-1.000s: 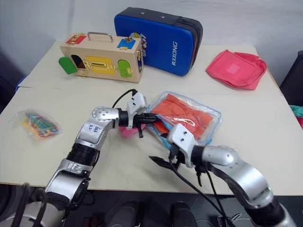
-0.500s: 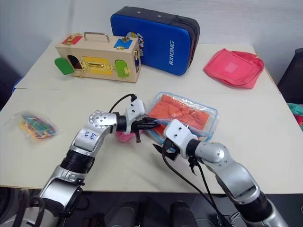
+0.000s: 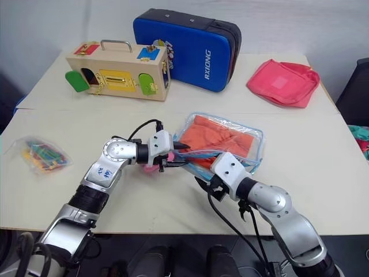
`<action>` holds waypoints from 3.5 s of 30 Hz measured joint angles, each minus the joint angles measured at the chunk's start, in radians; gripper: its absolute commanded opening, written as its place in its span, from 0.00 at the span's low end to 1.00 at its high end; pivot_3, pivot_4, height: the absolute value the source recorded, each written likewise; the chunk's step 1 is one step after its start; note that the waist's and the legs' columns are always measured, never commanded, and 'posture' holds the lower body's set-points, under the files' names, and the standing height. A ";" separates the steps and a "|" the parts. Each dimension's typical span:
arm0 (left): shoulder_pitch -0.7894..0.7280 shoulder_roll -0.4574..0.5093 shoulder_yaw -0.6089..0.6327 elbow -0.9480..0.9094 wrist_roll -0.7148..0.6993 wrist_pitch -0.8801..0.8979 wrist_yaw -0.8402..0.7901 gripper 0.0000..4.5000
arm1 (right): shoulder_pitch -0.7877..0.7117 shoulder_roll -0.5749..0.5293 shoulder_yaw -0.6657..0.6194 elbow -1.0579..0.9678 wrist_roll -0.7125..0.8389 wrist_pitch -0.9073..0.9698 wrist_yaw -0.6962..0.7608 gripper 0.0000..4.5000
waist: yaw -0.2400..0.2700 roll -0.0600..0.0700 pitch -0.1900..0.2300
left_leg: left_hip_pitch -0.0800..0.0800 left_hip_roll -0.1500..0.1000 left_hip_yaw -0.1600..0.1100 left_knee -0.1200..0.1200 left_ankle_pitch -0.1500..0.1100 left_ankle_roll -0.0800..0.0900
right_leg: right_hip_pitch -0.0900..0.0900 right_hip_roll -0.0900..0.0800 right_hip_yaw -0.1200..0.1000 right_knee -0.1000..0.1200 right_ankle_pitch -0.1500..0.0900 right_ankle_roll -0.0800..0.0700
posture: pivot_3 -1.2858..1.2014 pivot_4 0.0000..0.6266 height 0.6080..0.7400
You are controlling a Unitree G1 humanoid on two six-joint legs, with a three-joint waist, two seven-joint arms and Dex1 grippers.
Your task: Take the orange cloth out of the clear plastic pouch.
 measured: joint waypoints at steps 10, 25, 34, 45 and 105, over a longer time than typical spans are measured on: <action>0.003 -0.004 0.047 -0.003 -0.071 0.071 -0.013 0.01 | -0.017 0.020 0.000 0.041 -0.038 -0.007 -0.012 1.00 | -0.001 0.000 0.000 | 0.000 0.000 0.000 0.000 0.000 0.000 | 0.000 0.000 0.000 0.000 0.000 0.000 | 0.52 0.24 1.00; 0.004 -0.062 0.047 -0.026 -0.102 0.181 0.007 0.01 | -0.181 0.154 0.072 0.232 -0.206 -0.006 -0.131 1.00 | -0.003 0.000 0.000 | 0.000 0.000 0.001 0.000 0.000 0.000 | -0.002 0.000 0.000 0.002 0.000 0.000 | 0.52 0.24 1.00; 0.010 -0.062 0.047 -0.040 -0.102 0.199 0.012 0.01 | -0.224 0.110 0.136 0.329 -0.306 -0.041 -0.083 1.00 | -0.003 0.000 0.000 | 0.000 0.000 0.001 0.000 0.000 0.000 | -0.002 0.000 0.001 0.002 0.000 0.000 | 0.52 0.24 1.00; 0.010 -0.072 0.048 -0.038 -0.102 0.200 0.032 0.00 | -0.333 0.124 0.160 0.482 -0.324 -0.072 -0.002 0.56 | -0.004 0.001 -0.001 | 0.002 0.000 0.001 0.001 0.000 0.000 | 0.001 0.000 0.000 0.001 0.000 0.000 | 0.52 0.24 1.00; 0.158 0.008 0.216 -0.146 -0.239 0.350 0.270 0.05 | -0.015 -0.411 -0.405 1.100 -0.009 -1.110 0.601 0.20 | -0.001 0.001 -0.001 | 0.002 0.002 0.004 -0.002 0.000 0.001 | 0.003 0.000 0.000 -0.004 0.000 0.000 | 0.52 0.24 1.00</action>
